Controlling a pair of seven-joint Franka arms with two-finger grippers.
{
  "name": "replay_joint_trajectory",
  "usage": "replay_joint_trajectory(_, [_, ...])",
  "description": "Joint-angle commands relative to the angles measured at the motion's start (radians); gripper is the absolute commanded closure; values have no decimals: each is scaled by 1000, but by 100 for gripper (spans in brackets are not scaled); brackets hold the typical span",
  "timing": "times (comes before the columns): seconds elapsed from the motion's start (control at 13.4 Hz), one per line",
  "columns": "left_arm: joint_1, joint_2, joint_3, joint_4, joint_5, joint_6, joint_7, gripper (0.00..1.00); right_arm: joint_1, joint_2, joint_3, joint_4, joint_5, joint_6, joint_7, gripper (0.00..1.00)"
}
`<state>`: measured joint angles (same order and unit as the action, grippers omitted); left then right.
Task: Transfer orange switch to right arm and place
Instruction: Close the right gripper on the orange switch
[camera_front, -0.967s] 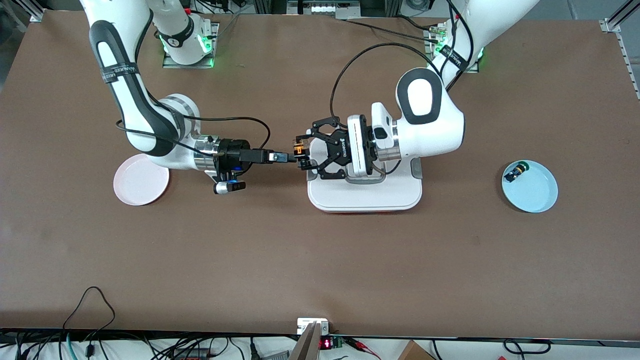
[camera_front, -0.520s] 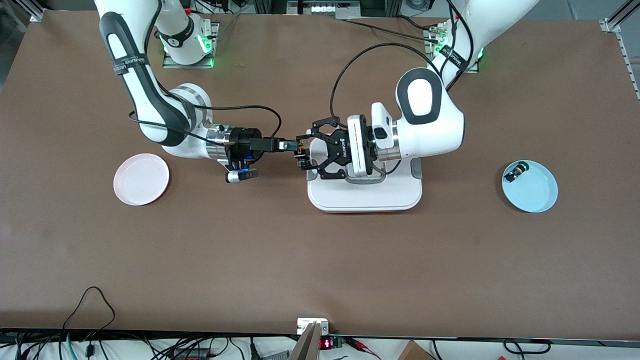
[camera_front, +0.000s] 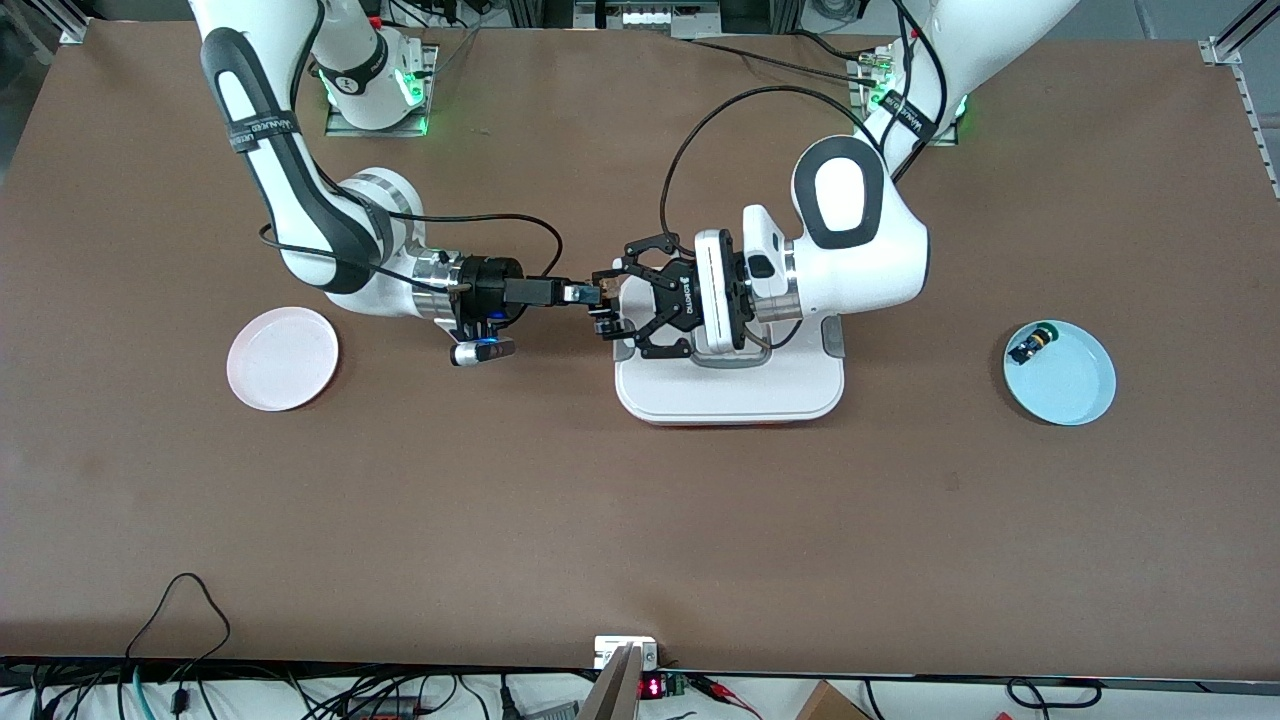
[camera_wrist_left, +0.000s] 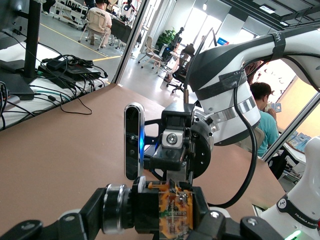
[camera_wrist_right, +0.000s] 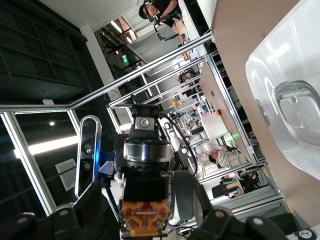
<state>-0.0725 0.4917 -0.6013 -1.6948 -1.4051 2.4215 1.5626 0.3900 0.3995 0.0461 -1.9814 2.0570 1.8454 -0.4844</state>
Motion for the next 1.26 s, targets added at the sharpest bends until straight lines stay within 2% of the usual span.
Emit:
replay_joint_trajectory(0.0, [2,-13,-3,-11,-43,5,39,90,0,-2,0,-13,23,0,-28,19])
replay_joint_trajectory(0.15, [2,-15,-3,-12,-43,5,39,90,1,2,0,-14,23,0,-43,25])
replay_joint_trajectory(0.52, [0,-13,-3,-12,-43,5,39,90,1,9,0,-13,25,-2,-52,56])
replay_joint_trajectory(0.74, [-1,-12,-3,-12,-43,5,37,90,1,7,0,-8,38,-2,-54,94])
replay_joint_trajectory(0.82, [-1,-13,-3,-12,-43,5,37,89,0,7,0,-7,38,-2,-54,100])
replay_joint_trajectory(0.97, [0,-13,-5,-12,-43,5,33,84,-3,5,-2,-5,38,-2,-54,100])
replay_joint_trajectory(1.04, [-1,-13,-5,-12,-43,5,30,73,-5,5,-2,-5,38,-3,-54,100])
replay_joint_trajectory(1.12, [-3,-13,-5,-12,-43,4,30,26,-7,4,-2,-4,38,-3,-52,100])
replay_joint_trajectory(1.19, [-3,-13,-5,-12,-43,-1,39,0,-7,4,-2,-4,38,-3,-52,100])
